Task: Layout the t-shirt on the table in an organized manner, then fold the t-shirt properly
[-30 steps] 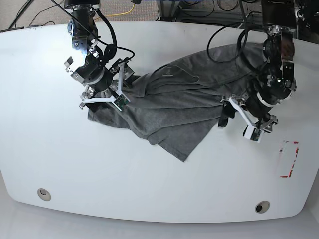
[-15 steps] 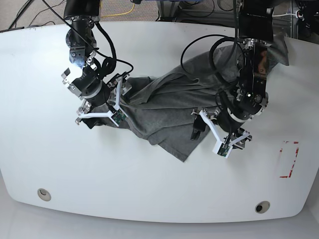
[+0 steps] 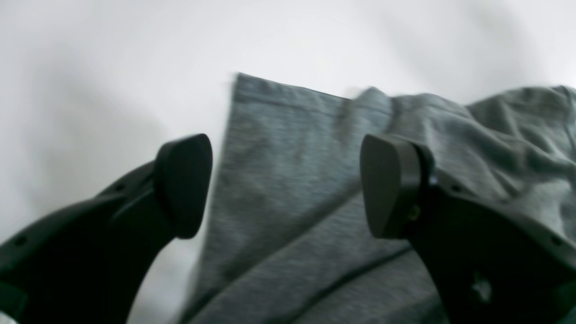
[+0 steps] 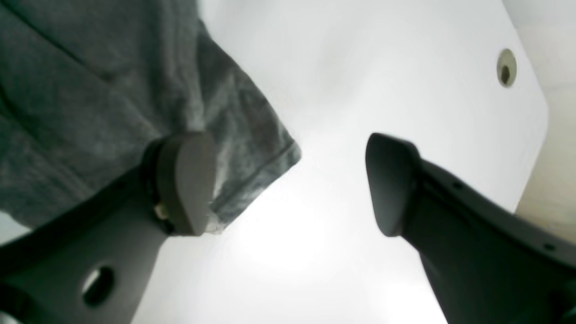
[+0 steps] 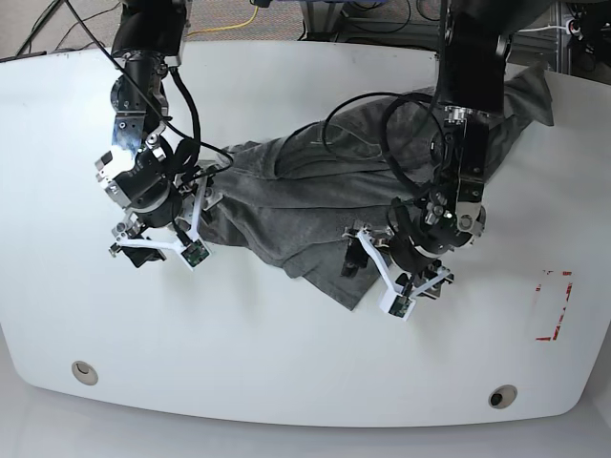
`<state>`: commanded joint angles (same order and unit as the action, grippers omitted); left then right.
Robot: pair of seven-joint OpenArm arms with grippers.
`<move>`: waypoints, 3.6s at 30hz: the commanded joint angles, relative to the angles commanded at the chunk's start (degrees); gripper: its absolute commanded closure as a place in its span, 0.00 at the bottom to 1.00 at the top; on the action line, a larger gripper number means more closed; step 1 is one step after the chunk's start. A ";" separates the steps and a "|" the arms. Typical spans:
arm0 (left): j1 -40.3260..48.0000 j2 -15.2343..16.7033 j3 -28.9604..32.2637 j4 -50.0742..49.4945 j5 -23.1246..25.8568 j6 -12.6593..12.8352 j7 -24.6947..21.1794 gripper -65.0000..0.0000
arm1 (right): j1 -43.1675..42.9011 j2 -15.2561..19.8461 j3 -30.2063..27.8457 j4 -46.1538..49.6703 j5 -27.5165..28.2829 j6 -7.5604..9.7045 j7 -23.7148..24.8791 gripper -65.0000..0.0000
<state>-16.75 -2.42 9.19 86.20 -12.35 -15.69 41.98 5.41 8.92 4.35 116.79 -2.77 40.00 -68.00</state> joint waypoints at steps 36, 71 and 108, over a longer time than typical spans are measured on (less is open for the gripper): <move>-3.87 -6.68 0.09 -17.41 -0.18 4.75 -10.11 0.37 | -5.36 -7.30 -0.09 -0.26 -0.26 0.00 4.57 0.24; -9.41 -0.53 6.77 -33.49 -0.35 -0.18 -10.29 0.56 | -7.03 -7.30 -0.09 -0.18 -0.26 0.00 5.01 0.24; -5.98 -17.85 -8.35 -33.76 -0.18 0.00 -10.37 0.99 | -9.14 -11.25 9.23 -0.35 0.35 0.00 4.84 0.24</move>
<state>-22.73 -20.26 0.84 52.44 -12.53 -15.69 31.60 -3.74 -2.33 13.58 116.44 -2.42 40.00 -63.16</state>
